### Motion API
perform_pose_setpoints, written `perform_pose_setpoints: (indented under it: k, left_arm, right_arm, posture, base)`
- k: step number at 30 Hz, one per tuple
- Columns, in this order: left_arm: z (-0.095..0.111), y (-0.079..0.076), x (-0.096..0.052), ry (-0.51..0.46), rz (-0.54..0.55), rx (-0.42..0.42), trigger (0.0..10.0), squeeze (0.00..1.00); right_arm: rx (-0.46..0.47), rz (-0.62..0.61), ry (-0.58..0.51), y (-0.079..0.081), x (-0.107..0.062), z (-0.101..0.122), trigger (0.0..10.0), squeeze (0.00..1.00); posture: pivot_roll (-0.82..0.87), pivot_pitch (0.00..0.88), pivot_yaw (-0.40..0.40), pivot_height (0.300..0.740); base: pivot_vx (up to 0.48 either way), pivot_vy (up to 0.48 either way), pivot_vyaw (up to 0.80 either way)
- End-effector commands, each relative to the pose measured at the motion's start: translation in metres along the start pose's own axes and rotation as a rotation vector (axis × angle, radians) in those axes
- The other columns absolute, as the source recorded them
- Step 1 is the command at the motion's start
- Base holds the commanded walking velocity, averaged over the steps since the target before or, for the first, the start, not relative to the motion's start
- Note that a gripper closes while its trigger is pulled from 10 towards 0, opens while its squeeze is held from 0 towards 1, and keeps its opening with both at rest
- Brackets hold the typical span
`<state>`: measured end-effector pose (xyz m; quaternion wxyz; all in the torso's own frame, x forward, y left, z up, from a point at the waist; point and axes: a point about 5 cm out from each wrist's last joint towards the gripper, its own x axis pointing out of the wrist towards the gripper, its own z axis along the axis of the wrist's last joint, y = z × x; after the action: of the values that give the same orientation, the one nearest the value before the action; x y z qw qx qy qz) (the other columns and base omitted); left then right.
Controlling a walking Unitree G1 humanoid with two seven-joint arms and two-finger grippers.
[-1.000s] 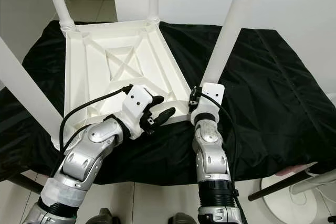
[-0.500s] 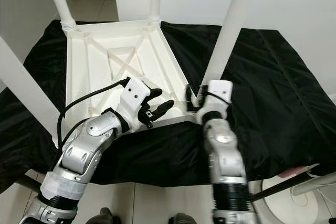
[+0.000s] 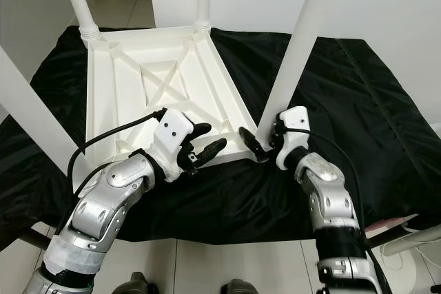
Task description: Building children table
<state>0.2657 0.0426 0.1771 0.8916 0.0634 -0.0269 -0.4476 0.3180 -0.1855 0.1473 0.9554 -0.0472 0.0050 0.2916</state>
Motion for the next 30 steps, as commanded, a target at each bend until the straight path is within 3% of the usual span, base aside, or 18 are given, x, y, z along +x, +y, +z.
perform_pose_setpoints:
  k: [1,3,4,5,6,8,9,19,20,22,23,27,30]
  left_arm:
    - [-0.001,0.000,0.002,0.019,0.003,0.011,10.0,0.00]
    - [0.000,0.002,0.002,0.015,0.012,0.008,10.0,0.00]
    - [0.002,0.004,0.001,0.012,0.021,0.008,10.0,0.00]
    - [0.002,0.004,0.001,0.012,0.021,0.008,10.0,0.00]
    - [0.001,0.005,0.001,0.016,0.030,0.013,10.0,0.00]
    - [0.001,0.006,0.002,0.018,0.034,0.015,10.0,0.00]
    - [0.001,0.006,0.001,0.019,0.039,0.019,10.0,0.00]
    - [0.002,0.008,0.001,0.021,0.057,0.019,10.0,0.00]
    - [0.002,0.008,0.002,0.019,0.055,0.019,10.0,0.00]
    - [0.002,0.008,0.002,0.019,0.055,0.019,10.0,0.00]
    - [0.002,0.008,0.003,0.017,0.054,0.019,10.0,0.00]
    - [0.002,0.008,0.004,0.015,0.054,0.022,10.0,0.00]
    - [0.000,0.011,0.003,0.020,0.063,0.029,10.0,0.00]
  right_arm:
    - [-0.037,0.047,0.021,-0.001,0.007,-0.002,10.0,0.00]
    - [-0.045,0.052,0.024,-0.003,0.011,-0.002,10.0,0.00]
    - [-0.055,0.075,0.039,-0.004,0.018,-0.002,8.8,0.00]
    - [-0.055,0.075,0.039,-0.004,0.018,-0.002,8.8,0.00]
    - [-0.068,0.082,0.060,-0.006,0.022,-0.004,1.6,0.00]
    - [-0.072,0.080,0.069,-0.006,0.022,-0.005,1.6,0.00]
    - [-0.073,0.090,0.073,-0.008,0.022,-0.006,0.0,0.00]
    - [-0.055,0.116,0.077,-0.012,0.011,-0.019,0.0,0.00]
    - [-0.043,0.098,0.072,-0.013,0.008,-0.022,4.2,0.00]
    - [-0.043,0.098,0.072,-0.013,0.008,-0.022,4.2,0.00]
    - [-0.025,0.084,0.065,-0.013,0.006,-0.022,10.0,0.00]
    - [-0.002,0.017,0.053,-0.011,0.003,-0.023,10.0,0.00]
    - [0.019,-0.143,0.011,-0.001,0.000,-0.021,10.0,0.00]
  posture:
    - [-0.01,0.010,-0.039,0.740]
    - [0.00,0.011,-0.043,0.740]
    - [0.00,0.007,-0.045,0.740]
    - [0.00,0.007,-0.045,0.740]
    - [0.01,0.004,-0.048,0.740]
    - [0.01,0.003,-0.050,0.740]
    - [0.01,0.003,-0.050,0.740]
    - [0.00,0.000,-0.056,0.740]
    - [-0.01,0.000,-0.055,0.740]
    - [-0.01,0.000,-0.055,0.740]
    - [-0.01,0.000,-0.055,0.740]
    - [-0.01,0.000,-0.057,0.740]
    - [0.00,0.000,-0.059,0.740]
  base:
    - [0.000,0.000,0.00]
    - [0.000,0.000,0.00]
    - [0.000,0.000,0.00]
    - [0.000,0.000,0.00]
    - [0.000,0.000,0.00]
    - [0.000,0.000,0.00]
    - [0.000,0.000,0.00]
    - [0.000,0.000,0.00]
    - [0.000,0.000,0.00]
    - [0.000,0.000,0.00]
    - [0.000,0.000,0.00]
    - [0.000,0.000,0.00]
    - [0.000,0.000,0.00]
